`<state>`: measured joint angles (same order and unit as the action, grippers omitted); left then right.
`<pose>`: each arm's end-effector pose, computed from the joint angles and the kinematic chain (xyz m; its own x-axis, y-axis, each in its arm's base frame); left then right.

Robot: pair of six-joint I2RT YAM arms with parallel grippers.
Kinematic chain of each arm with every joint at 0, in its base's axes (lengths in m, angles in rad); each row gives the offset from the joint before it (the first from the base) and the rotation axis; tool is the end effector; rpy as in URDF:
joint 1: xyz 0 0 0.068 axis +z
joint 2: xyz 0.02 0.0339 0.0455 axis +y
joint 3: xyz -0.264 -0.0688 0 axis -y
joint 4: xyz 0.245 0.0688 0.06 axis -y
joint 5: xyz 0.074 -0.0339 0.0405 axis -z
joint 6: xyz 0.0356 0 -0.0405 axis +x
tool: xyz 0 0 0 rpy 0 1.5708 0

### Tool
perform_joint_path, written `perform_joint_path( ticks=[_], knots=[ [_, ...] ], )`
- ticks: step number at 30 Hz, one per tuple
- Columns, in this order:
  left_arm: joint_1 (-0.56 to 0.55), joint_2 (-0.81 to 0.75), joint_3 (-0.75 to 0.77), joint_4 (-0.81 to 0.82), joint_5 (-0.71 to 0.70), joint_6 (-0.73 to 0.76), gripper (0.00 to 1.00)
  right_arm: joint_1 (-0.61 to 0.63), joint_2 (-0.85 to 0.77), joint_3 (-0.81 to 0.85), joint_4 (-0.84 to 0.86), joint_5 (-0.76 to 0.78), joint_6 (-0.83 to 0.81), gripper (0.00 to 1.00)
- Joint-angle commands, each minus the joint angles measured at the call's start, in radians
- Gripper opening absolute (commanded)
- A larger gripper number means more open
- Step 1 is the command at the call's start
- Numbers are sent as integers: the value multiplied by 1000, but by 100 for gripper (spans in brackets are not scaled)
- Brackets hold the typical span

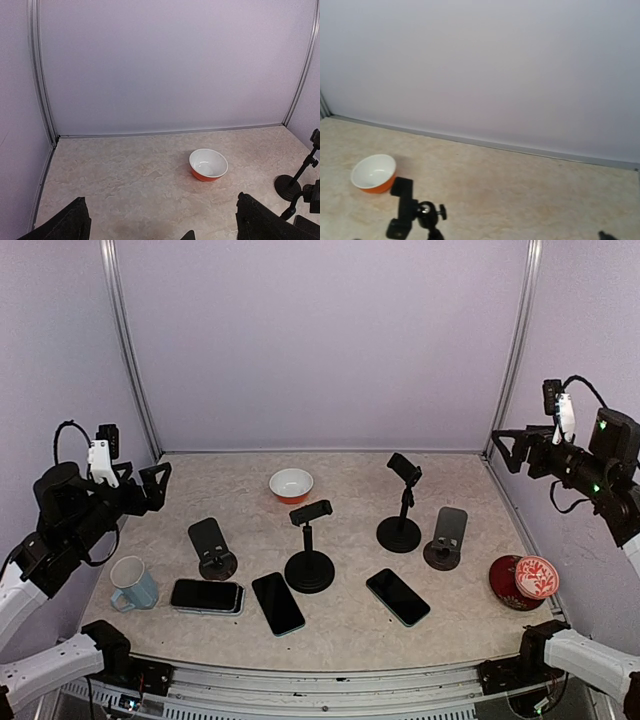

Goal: Place the phone on the phone stand
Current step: Pick up the phone at the center of the board.

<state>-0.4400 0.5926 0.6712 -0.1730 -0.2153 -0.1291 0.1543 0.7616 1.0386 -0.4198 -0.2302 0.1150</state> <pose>0.1379 -0.0565 0.3297 -0.1134 -0.0856 -0.9899 0.2108 0.9715 -0.1082 0.1526 0.0320 0.4049 -0.1825 0.0847 -0.9796 -0.3542 0.9237 0.1458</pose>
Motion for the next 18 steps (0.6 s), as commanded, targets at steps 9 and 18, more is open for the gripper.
perform_joint_path(
  ticks=[9,18],
  knots=[
    [0,30,-17,41,-19,3,99,16,-2,-135,142,-131,189,100],
    [0,45,-18,40,-10,2,99,26,141,-127,1,-71,193,100]
  ],
)
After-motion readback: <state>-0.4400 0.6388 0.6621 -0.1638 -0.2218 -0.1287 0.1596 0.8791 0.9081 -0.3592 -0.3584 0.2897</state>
